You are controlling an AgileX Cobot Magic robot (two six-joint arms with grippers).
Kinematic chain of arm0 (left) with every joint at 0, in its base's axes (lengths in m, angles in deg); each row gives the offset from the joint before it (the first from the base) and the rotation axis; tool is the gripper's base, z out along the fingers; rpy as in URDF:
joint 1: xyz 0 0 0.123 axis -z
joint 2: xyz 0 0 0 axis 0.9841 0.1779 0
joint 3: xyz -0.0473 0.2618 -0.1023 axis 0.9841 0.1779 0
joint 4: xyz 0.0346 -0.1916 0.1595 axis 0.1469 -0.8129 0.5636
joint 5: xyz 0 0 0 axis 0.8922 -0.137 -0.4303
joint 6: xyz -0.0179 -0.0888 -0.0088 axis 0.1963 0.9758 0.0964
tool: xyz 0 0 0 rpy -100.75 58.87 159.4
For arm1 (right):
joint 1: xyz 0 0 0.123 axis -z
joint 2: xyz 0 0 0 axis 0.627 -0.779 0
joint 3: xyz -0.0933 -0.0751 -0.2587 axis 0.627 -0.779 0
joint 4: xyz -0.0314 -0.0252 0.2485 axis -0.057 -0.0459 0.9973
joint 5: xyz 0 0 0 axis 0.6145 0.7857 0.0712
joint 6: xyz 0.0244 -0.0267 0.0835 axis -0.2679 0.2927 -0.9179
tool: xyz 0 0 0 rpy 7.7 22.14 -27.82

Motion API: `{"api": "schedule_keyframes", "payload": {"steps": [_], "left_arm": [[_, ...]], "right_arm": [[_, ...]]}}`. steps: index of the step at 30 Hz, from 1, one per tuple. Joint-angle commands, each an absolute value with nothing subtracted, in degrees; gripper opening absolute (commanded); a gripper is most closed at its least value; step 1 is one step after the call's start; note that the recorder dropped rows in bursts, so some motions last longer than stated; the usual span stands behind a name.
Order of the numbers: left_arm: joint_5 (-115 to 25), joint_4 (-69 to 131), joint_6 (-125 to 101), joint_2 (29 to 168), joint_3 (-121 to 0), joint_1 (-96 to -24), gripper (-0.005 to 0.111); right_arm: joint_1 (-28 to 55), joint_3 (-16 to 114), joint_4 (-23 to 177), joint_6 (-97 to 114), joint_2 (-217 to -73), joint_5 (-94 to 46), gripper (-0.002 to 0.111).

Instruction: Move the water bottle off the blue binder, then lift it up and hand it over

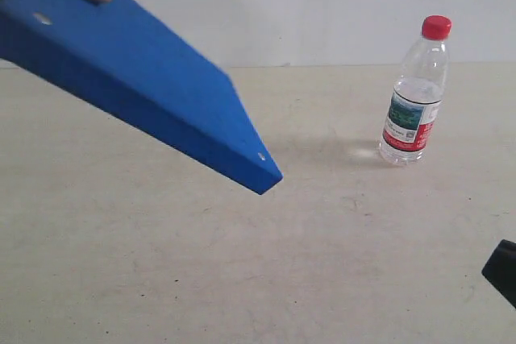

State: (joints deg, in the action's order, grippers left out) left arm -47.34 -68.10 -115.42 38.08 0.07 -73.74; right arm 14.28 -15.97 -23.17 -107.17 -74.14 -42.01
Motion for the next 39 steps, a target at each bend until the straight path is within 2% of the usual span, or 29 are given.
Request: {"api": "schedule_keyframes", "payload": {"steps": [1, 7, 11, 13, 14, 17, 19, 22, 26, 27, 33, 36, 39], "left_arm": [[-47.7, -68.6, -114.8, 38.3, 0.4, -73.9, 0.004], [-47.7, -68.6, -114.8, 38.3, 0.4, -73.9, 0.004], [-47.7, -68.6, -114.8, 38.3, 0.4, -73.9, 0.004], [-47.7, -68.6, -114.8, 38.3, 0.4, -73.9, 0.004], [-47.7, -68.6, -114.8, 38.3, 0.4, -73.9, 0.004], [-47.7, -68.6, -114.8, 38.3, 0.4, -73.9, 0.004], [-47.7, -68.6, -114.8, 38.3, 0.4, -73.9, 0.004], [-47.9, -68.6, -114.8, 38.3, 0.3, -73.9, 0.004], [-47.9, -68.6, -114.8, 38.3, 0.3, -73.9, 0.004], [-47.9, -68.6, -114.8, 38.3, 0.3, -73.9, 0.004], [-48.0, -68.6, -114.8, 38.1, 0.3, -73.9, 0.004], [-48.0, -68.6, -114.8, 38.1, 0.3, -73.9, 0.004], [-48.0, -68.6, -114.8, 38.1, 0.3, -73.9, 0.004]], "right_arm": [[14.3, -16.3, -23.1, -107.0, -74.2, -40.0, 0.000], [14.3, -16.3, -22.8, -107.3, -74.2, -28.0, 0.000], [14.3, -13.7, -12.9, -108.1, -74.2, -27.8, 0.000], [14.3, -12.1, -5.7, -101.1, -74.2, -27.8, 0.000], [14.3, -11.5, 0.7, -93.7, -74.2, -27.3, 0.000], [14.3, -9.3, 39.0, -43.6, -74.2, -26.3, 0.000], [14.3, -8.9, 57.5, -12.9, -74.2, -28.1, 0.000], [14.3, -10.6, 73.6, 10.1, -74.2, -30.2, 0.000], [14.3, -16.3, 77.6, 13.1, -72.9, -36.8, 0.000], [14.6, -16.3, 78.2, 13.2, -72.9, -27.8, 0.000], [15.1, -16.3, 79.2, 7.9, -72.9, -3.0, 0.000], [15.7, -16.3, 79.2, 7.9, -72.9, -2.9, 0.000], [23.1, -16.3, 79.6, 7.9, -72.9, -2.8, 0.000]]}}
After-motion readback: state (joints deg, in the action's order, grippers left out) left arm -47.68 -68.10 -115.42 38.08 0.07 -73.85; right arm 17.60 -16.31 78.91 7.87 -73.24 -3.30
